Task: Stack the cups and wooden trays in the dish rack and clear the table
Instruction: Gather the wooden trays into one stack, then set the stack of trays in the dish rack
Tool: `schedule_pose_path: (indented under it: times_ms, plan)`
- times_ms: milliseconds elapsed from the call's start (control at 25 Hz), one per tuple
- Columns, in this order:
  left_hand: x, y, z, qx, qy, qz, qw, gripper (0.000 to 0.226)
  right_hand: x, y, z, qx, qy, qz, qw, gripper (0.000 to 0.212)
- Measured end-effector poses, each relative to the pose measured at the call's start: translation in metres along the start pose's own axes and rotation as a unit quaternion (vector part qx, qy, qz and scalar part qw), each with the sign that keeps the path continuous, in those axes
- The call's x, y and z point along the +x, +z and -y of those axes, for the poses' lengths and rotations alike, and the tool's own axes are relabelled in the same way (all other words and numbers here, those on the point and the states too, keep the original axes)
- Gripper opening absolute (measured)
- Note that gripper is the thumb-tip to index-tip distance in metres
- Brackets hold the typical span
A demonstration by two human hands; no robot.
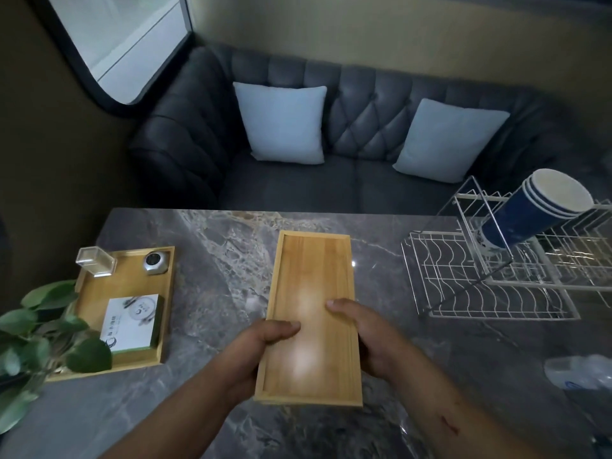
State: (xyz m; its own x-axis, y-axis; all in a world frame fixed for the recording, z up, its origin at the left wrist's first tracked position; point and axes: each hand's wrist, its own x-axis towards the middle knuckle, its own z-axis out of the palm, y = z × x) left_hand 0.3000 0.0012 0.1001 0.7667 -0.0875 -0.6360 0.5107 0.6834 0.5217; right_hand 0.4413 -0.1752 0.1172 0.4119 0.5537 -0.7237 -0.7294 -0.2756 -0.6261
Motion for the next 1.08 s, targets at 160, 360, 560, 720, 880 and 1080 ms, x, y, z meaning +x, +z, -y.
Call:
schedule_pose_path:
  times_ms: [160,360,560,720,880,1080]
  plan:
    - [0.007,-0.001,-0.003,-0.003,-0.021,-0.017,1.000,0.067,-0.016,0.004,-0.034,0.009,0.056,-0.011,0.998,0.074]
    - [0.009,0.010,-0.002,0.045,-0.045,-0.033,0.997,0.072,-0.029,-0.005,-0.038,0.036,0.080,-0.031,0.996,0.074]
    - [0.010,0.024,0.002,0.063,-0.058,-0.037,0.996,0.073,-0.046,-0.020,-0.030,0.018,0.081,-0.040,0.996,0.078]
    - [0.010,0.047,0.010,0.096,-0.069,-0.045,0.992,0.084,-0.066,-0.038,-0.030,0.040,0.081,-0.043,0.995,0.082]
    - [0.017,0.071,0.016,0.118,-0.098,-0.037,0.987,0.077,-0.092,-0.051,-0.030,0.060,0.074,-0.072,0.993,0.075]
    - [0.020,0.106,0.021,0.152,-0.137,-0.001,0.979,0.071,-0.130,-0.067,-0.041,0.112,0.054,-0.102,0.987,0.070]
